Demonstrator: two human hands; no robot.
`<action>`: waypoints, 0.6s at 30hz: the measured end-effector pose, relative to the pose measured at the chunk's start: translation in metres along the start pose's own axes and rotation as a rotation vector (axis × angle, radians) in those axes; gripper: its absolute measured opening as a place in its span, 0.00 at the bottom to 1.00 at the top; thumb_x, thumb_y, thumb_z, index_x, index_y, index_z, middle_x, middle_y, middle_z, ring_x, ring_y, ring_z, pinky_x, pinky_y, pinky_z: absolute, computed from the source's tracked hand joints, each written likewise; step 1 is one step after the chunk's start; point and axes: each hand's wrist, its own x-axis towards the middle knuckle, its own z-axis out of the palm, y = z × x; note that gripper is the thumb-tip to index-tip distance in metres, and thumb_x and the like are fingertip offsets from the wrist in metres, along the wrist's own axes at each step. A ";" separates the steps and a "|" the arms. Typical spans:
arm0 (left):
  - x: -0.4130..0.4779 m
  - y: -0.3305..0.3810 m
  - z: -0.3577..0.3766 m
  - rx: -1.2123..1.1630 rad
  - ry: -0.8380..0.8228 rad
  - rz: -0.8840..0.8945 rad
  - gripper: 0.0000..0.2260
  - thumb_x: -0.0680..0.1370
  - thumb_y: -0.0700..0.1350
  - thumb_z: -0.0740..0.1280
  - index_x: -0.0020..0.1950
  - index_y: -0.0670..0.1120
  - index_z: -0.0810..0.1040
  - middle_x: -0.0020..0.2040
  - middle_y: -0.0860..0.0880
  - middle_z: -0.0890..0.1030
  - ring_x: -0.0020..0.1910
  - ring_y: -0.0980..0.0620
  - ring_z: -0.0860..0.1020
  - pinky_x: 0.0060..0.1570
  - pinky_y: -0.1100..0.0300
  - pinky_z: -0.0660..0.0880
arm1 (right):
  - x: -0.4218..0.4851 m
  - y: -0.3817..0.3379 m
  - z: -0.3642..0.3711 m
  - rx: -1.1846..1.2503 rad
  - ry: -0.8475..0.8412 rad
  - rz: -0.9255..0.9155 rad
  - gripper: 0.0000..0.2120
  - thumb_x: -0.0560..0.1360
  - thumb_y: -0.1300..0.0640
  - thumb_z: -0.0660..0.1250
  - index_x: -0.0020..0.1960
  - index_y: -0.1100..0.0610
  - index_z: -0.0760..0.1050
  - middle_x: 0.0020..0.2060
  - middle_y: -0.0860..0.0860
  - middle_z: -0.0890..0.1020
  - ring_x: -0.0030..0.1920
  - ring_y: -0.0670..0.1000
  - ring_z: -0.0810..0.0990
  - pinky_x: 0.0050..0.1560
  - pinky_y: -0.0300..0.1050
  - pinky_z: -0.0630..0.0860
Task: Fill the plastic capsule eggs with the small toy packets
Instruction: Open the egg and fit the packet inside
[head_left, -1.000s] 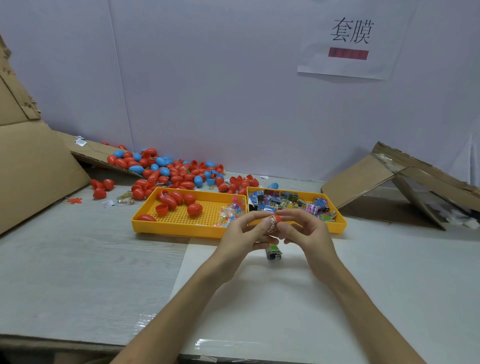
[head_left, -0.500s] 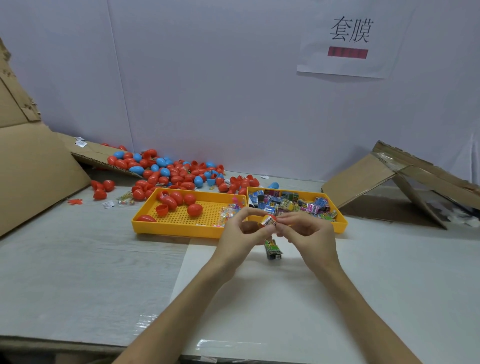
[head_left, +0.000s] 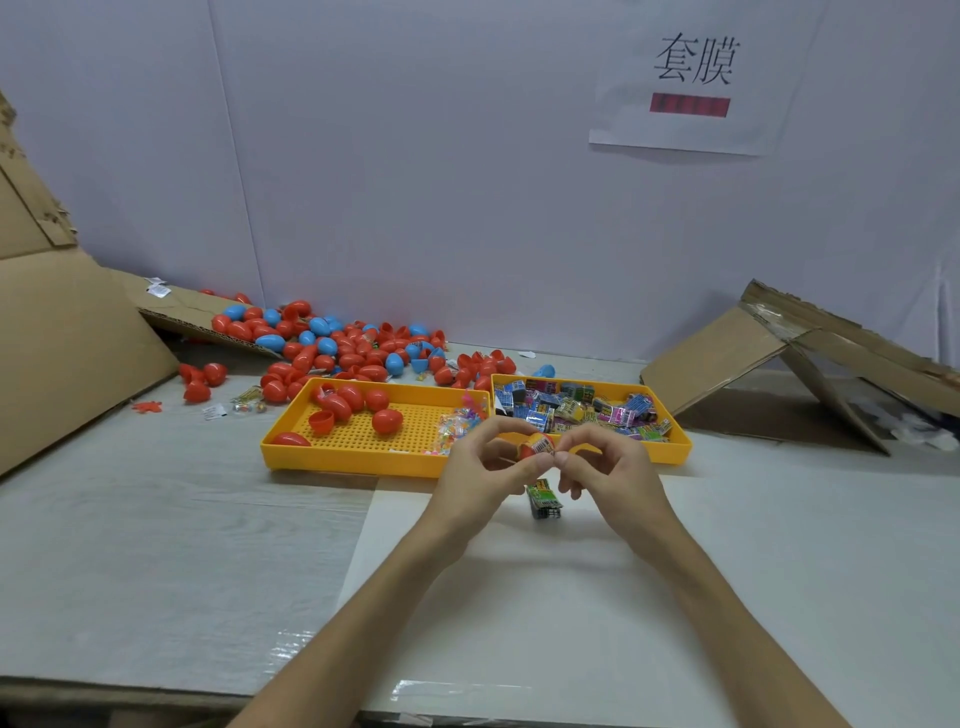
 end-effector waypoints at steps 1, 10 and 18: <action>0.000 0.001 0.000 0.001 -0.001 0.001 0.14 0.72 0.51 0.77 0.56 0.54 0.80 0.45 0.42 0.84 0.40 0.55 0.83 0.43 0.62 0.80 | 0.000 0.000 0.000 0.000 -0.006 0.002 0.06 0.77 0.69 0.69 0.44 0.60 0.78 0.30 0.49 0.80 0.32 0.51 0.80 0.33 0.43 0.77; -0.002 0.003 0.001 -0.004 -0.049 -0.003 0.06 0.76 0.50 0.74 0.52 0.58 0.83 0.43 0.52 0.87 0.43 0.56 0.84 0.43 0.64 0.80 | 0.004 0.009 0.004 -0.034 -0.060 0.017 0.10 0.80 0.69 0.62 0.43 0.58 0.74 0.32 0.47 0.79 0.35 0.51 0.80 0.34 0.43 0.77; -0.004 0.005 0.002 -0.032 -0.092 -0.012 0.10 0.73 0.57 0.70 0.52 0.56 0.85 0.42 0.52 0.86 0.41 0.59 0.83 0.43 0.65 0.79 | 0.004 0.011 0.005 -0.031 -0.067 0.029 0.10 0.81 0.70 0.59 0.43 0.60 0.71 0.36 0.67 0.79 0.33 0.54 0.81 0.38 0.50 0.80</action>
